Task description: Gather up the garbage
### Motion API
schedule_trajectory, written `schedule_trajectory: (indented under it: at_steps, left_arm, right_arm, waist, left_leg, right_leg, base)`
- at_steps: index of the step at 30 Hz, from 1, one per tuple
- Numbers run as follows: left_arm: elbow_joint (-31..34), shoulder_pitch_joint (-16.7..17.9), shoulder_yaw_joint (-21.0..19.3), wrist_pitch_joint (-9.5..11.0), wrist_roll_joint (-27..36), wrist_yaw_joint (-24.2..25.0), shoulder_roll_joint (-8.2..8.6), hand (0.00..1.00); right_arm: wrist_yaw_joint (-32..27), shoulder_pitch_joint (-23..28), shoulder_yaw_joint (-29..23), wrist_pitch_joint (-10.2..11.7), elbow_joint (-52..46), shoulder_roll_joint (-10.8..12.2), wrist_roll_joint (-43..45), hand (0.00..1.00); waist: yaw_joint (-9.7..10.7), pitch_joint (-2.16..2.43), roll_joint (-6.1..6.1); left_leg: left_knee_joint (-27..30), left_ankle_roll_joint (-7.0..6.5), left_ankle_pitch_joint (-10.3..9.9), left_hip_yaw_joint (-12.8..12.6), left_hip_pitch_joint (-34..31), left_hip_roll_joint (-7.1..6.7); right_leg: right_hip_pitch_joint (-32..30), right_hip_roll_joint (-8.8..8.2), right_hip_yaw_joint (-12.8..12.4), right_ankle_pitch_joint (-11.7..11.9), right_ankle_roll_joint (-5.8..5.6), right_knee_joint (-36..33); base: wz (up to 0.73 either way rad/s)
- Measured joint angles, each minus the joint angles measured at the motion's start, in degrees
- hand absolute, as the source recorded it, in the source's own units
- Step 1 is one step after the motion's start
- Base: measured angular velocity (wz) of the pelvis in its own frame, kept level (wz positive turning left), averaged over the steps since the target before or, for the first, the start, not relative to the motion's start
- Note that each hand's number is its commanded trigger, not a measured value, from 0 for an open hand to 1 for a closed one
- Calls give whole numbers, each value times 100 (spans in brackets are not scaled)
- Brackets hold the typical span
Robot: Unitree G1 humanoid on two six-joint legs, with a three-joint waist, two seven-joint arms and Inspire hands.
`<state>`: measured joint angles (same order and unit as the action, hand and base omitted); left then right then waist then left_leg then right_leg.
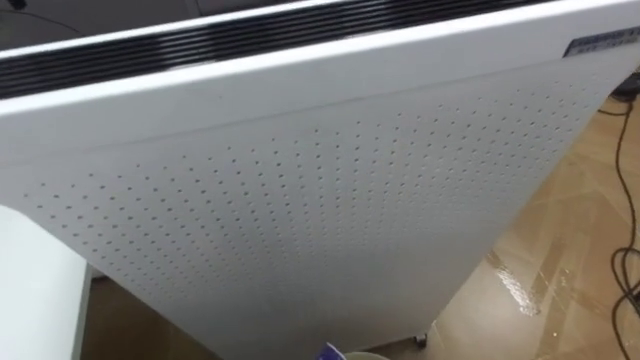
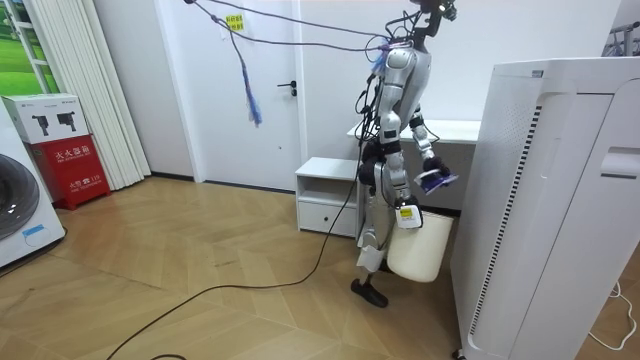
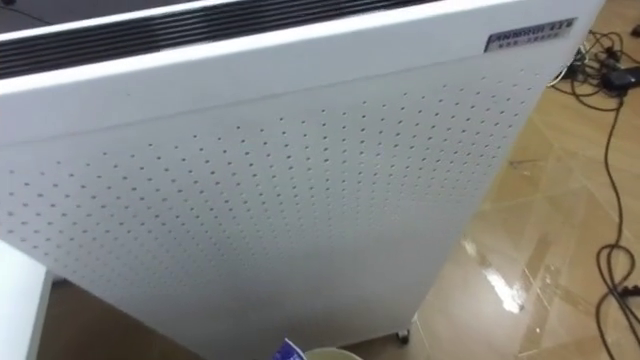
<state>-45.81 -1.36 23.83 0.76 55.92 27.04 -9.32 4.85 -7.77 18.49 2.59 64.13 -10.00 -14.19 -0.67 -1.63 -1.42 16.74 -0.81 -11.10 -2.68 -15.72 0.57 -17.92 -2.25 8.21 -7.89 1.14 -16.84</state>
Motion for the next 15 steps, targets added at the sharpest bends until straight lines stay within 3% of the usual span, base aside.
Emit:
schedule_trajectory:
  at_steps: [9,10,12,15]
  left_arm:
    - [-639,-154,28,112,88,12,97,100]
    - [-672,-167,43,115,90,11,99,70]
    - [-773,-190,95,131,86,10,101,0]
    - [-813,-209,131,131,86,9,119,0]
  right_arm:
    - [-20,-11,57,51,20,75,-14,100]
    - [-20,-12,65,51,20,77,-20,100]
    - [-18,-6,171,52,17,80,-113,100]
    - [-18,-12,278,53,-33,84,-202,100]
  waist:
    - [22,6,26]
    - [22,7,29]
    - [21,8,49]
    - [6,13,70]
  left_leg:
    - [125,0,0,23,-316,0]
    - [136,0,0,25,-331,0]
    - [175,0,0,27,-395,-5]
    - [230,0,0,27,-522,-9]
  right_leg:
    - [-245,-53,78,4,7,-52]
    - [-252,-56,85,4,7,-54]
    - [-314,-66,98,3,5,-84]
    - [-431,-68,101,4,6,-132]
  base:
    - [4]
    - [5]
    - [2]
    - [0]
